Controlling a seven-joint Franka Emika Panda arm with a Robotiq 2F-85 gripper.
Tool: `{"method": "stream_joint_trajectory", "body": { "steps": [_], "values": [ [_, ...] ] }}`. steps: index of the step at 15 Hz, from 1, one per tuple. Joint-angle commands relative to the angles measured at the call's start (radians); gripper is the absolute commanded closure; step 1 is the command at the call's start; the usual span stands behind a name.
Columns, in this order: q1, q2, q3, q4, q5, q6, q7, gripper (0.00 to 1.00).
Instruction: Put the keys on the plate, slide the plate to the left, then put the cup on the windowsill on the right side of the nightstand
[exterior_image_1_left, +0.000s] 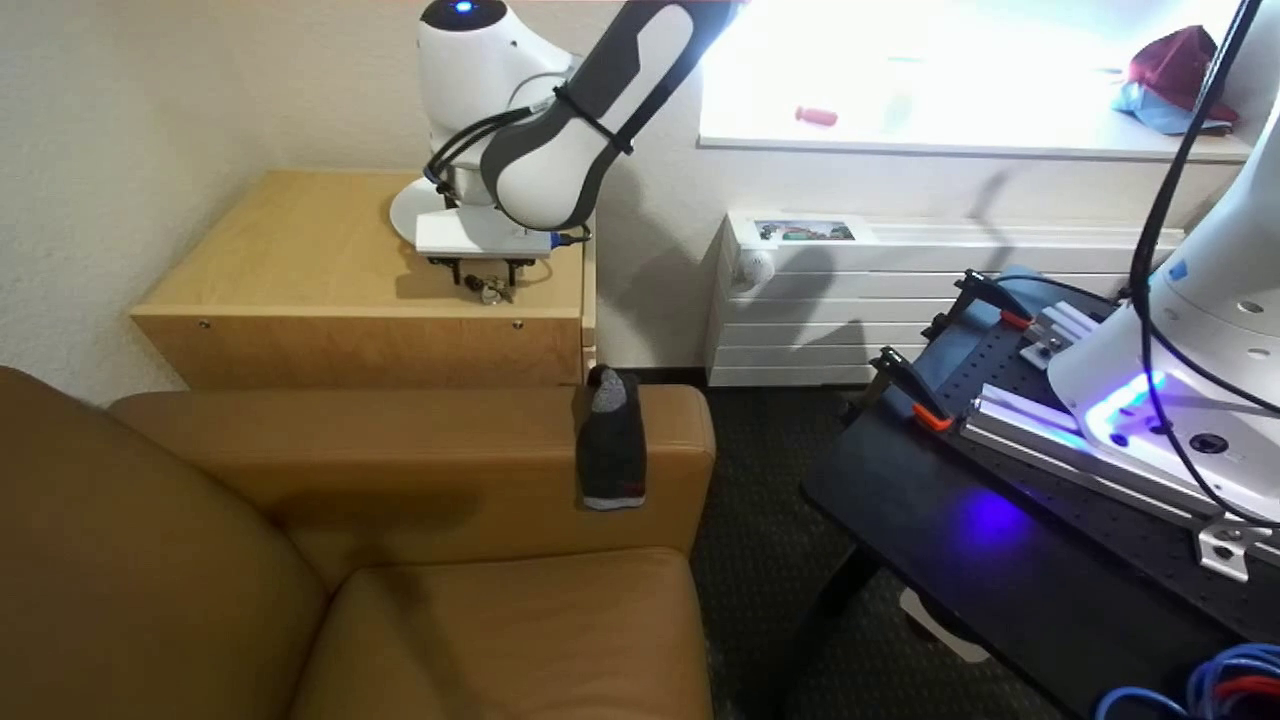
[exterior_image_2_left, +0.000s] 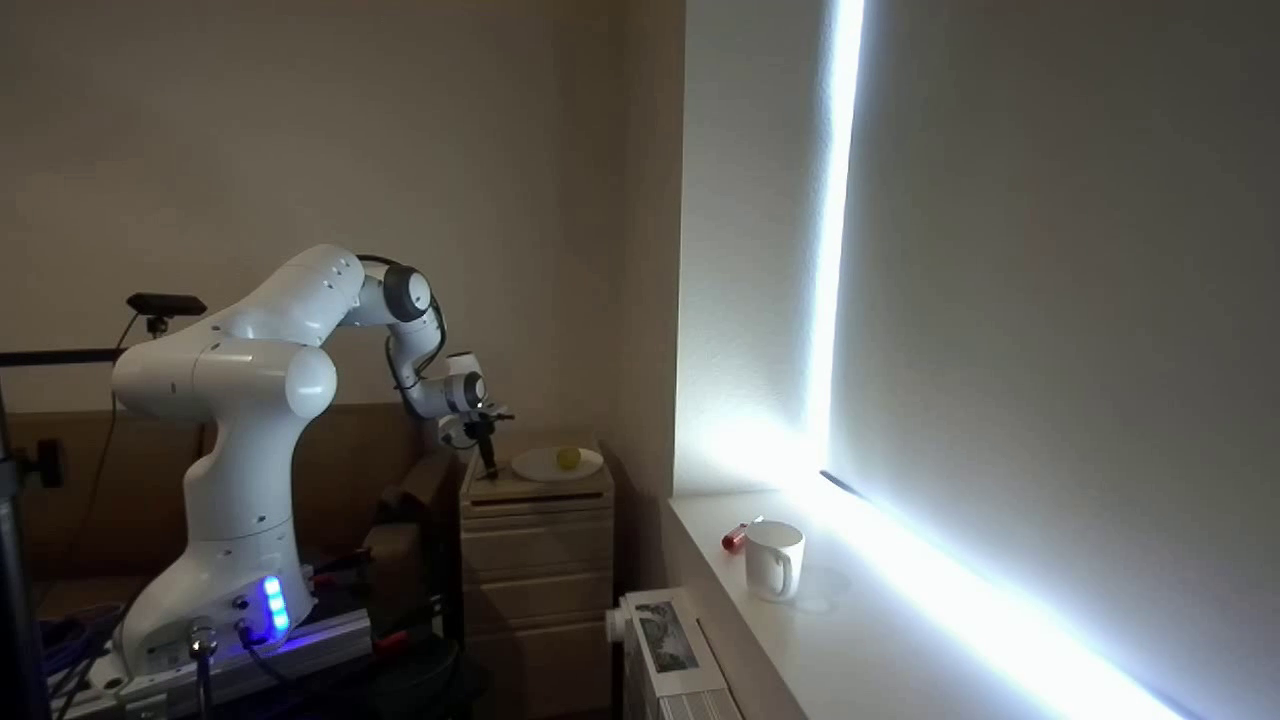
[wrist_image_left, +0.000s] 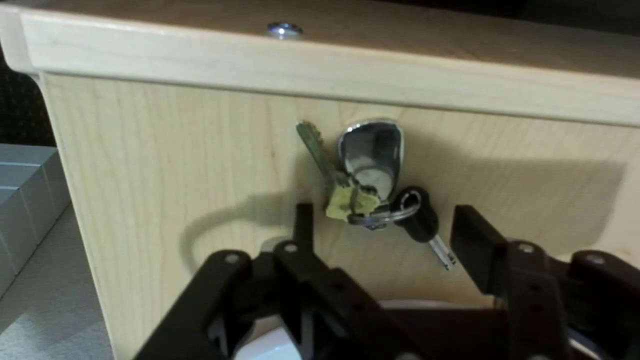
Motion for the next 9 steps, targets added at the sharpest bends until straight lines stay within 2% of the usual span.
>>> {"method": "stream_joint_trajectory", "body": {
  "steps": [1, 6, 9],
  "values": [
    [-0.010, 0.028, 0.004, 0.037, 0.027, -0.012, -0.018, 0.61],
    [-0.021, 0.019, 0.015, 0.039, 0.047, -0.018, -0.016, 0.96],
    [-0.031, 0.010, 0.031, 0.052, 0.077, -0.032, -0.017, 0.99]
  ]
}}
